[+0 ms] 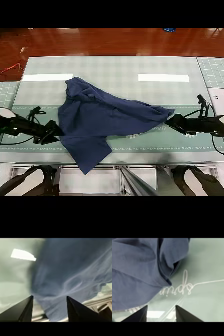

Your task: Fold the shirts.

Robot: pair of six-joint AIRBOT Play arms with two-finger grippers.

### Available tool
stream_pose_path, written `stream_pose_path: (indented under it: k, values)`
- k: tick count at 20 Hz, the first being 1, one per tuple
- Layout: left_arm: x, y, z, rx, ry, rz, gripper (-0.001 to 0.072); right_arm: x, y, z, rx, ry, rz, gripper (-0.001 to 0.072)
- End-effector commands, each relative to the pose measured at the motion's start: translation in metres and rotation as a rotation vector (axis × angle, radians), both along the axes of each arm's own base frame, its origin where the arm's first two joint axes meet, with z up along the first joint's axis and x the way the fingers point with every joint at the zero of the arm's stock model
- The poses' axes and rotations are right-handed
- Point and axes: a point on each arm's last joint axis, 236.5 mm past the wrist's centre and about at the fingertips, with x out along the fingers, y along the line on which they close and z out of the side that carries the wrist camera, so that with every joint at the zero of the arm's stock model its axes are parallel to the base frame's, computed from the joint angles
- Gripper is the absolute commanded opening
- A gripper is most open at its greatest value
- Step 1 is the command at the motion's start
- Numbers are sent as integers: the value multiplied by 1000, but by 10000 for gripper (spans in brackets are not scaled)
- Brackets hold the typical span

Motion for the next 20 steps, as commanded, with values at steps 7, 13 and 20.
stream_pose_path:
  k: [7, 13, 20]
  values:
    - [13, -32, -27, -20, 6, -40, 17, -6, 6, -4, 11, 23, 7, 407]
    - [22, -31, -23, -17, -22, -48, 17, -8, 27, -38, 29, 86, 8, 407]
    - [23, -31, -23, -17, -23, -47, 17, 24, 70, -62, 85, 99, -9, 401]
